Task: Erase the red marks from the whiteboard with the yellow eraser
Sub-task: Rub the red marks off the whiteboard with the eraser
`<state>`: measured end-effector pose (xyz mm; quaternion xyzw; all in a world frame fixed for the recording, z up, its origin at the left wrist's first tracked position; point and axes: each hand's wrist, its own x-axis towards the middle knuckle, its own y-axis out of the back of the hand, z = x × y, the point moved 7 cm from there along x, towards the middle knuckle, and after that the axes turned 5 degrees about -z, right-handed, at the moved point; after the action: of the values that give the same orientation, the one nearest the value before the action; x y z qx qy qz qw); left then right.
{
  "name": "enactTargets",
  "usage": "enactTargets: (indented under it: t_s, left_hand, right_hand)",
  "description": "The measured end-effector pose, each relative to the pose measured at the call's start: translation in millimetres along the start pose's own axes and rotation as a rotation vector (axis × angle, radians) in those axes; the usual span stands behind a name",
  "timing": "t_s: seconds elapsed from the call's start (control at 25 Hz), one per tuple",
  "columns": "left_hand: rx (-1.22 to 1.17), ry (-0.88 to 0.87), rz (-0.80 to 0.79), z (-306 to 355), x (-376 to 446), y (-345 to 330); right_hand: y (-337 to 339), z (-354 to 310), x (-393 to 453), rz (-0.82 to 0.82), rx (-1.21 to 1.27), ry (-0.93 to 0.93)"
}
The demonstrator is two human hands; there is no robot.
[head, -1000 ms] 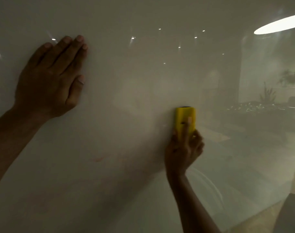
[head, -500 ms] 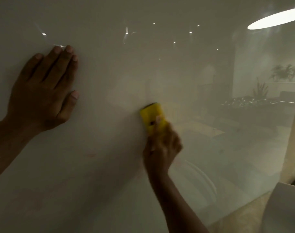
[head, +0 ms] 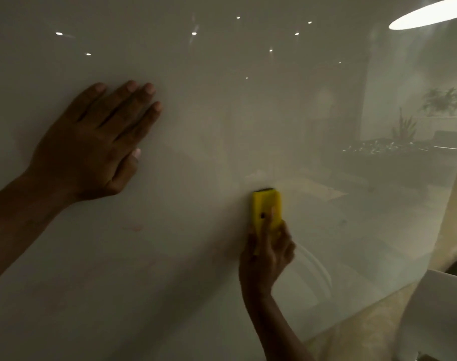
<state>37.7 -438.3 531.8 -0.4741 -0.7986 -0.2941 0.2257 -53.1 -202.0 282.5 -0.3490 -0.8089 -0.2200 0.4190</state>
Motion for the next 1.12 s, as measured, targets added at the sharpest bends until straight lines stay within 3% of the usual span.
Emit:
enactTargets:
  t_s: [0.08,0.12,0.16,0.28,0.32,0.36,0.48,0.52,0.56,0.6,0.72,0.76,0.8,0.92,0.96,1.0,1.12]
  left_hand:
    - [0.010,-0.003,-0.001,1,-1,2]
    - [0.010,-0.008,-0.008,2,-1,2]
    - [0.006,-0.015,-0.020,2,-2,3]
    - [-0.010,-0.032,-0.071,-7,0,8]
    - [-0.009,-0.053,-0.086,-9,0,10]
    - [-0.013,-0.078,-0.097,-13,0,11]
    - [0.011,-0.050,-0.088,-39,-7,22]
    - [0.023,0.004,-0.078,-50,-13,25]
    - [0.031,0.058,-0.072,-61,-23,30]
    - [0.039,0.102,-0.067,-69,-33,34]
    - [0.079,0.188,-0.063,-83,-59,41]
    - [0.084,0.198,-0.070,-86,-65,42]
    - [0.086,0.198,-0.084,-89,-69,42]
    - [0.068,0.194,-0.108,-98,-70,45]
    - [0.058,0.202,-0.106,-98,-71,45]
    - [0.059,0.211,-0.097,-98,-71,46]
    - [0.086,0.268,-0.072,-103,-77,48]
  right_hand:
    - [-3,-36,-10,-0.134,0.003,0.449]
    - [0,-36,4,-0.145,-0.018,0.535]
    - [6,-30,24,-0.117,-0.028,0.477]
    - [16,-4,70,0.059,0.019,-0.222]
    - [10,-18,65,0.079,0.021,-0.250]
    - [2,-45,53,0.065,0.034,-0.116]
    - [-12,-145,-30,-0.129,0.108,0.825]
    - [-13,-153,-39,-0.183,0.096,1.025]
    - [-14,-155,-27,-0.195,0.110,1.057]
    - [-13,-153,-2,-0.158,0.115,0.937]
    - [-11,-135,67,0.028,0.111,0.170]
    - [-12,-147,67,0.052,0.125,0.111]
    - [-16,-171,57,0.052,0.149,0.231]
    - [-18,-240,-15,-0.080,0.131,1.127]
    - [-18,-241,-9,-0.096,0.093,1.269]
    - [-19,-241,17,-0.075,0.066,1.246]
    - [-11,-221,140,0.053,0.032,0.572]
